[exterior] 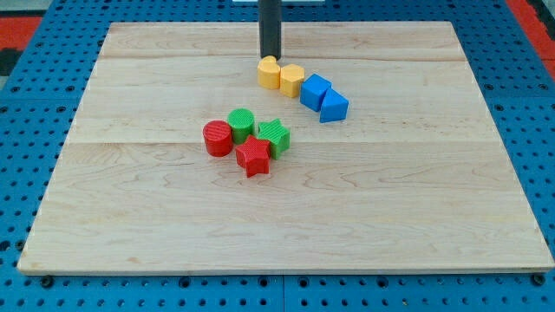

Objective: Drag the blue triangle into the right side of the green star

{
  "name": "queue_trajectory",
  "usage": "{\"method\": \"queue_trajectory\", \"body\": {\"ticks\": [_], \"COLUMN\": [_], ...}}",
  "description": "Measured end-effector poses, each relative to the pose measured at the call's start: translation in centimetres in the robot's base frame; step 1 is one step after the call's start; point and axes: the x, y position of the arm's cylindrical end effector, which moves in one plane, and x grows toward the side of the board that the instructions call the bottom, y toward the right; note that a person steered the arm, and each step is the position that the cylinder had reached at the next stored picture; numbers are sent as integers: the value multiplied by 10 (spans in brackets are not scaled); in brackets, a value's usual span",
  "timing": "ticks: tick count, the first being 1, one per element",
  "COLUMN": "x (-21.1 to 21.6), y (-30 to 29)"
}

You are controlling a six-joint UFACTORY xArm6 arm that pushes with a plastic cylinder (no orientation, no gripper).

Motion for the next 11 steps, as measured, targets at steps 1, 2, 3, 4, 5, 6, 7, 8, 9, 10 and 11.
{"method": "queue_trajectory", "body": {"ticks": [1, 2, 3, 4, 5, 6, 7, 8, 9, 10, 11], "x": [15, 30, 30, -17, -60, -47, -9, 11, 61, 94, 96], "y": [-12, -21, -21, -10, 37, 109, 159, 174, 172, 167, 164]}}
